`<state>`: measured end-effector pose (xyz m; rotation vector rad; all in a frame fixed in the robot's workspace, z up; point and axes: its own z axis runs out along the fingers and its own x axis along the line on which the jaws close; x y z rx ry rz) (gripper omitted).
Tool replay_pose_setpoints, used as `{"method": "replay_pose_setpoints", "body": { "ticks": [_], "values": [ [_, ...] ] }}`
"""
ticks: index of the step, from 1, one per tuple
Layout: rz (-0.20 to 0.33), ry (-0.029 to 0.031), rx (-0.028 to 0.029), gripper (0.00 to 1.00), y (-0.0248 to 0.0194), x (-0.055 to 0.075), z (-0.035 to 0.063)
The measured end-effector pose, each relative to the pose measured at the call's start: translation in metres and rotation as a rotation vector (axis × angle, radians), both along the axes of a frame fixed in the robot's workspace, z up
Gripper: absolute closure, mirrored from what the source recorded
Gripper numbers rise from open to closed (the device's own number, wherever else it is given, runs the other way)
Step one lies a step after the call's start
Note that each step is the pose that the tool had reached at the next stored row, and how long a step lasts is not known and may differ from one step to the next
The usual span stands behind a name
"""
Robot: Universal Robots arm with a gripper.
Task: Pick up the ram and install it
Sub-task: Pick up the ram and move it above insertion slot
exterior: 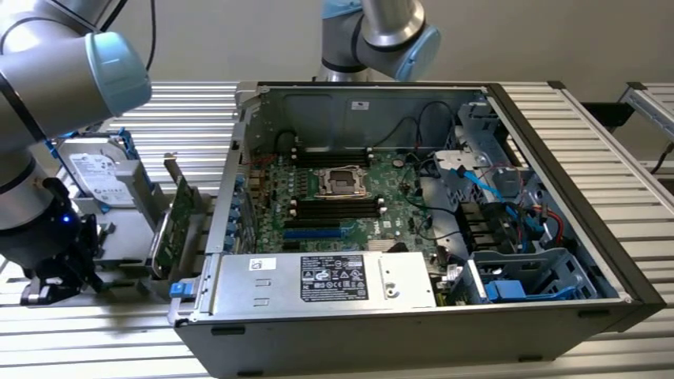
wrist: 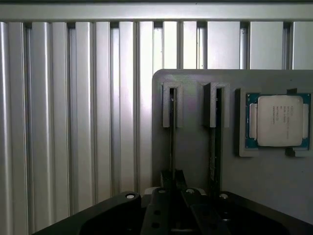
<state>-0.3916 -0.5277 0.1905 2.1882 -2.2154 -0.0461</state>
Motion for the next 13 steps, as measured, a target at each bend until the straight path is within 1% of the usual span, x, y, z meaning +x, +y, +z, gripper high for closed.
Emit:
{"method": "replay_pose_setpoints", "body": {
  "ticks": [2,3,5,7,11,13],
  "values": [
    [0.0,0.0031,0.0003,0.86,0.0,0.0,0.0005],
    [0.0,0.0053,0.0005,0.86,0.0001,0.0,0.0016],
    [0.0,0.0073,0.0019,0.86,0.0003,0.0,0.0049],
    [0.0,0.0122,0.0003,0.86,0.0001,0.0,0.0118],
    [0.0,0.0189,0.0002,0.86,0.0,0.0,0.0249],
    [0.0,0.0217,0.0001,0.86,0.0,0.0,0.033]
  ]
}}
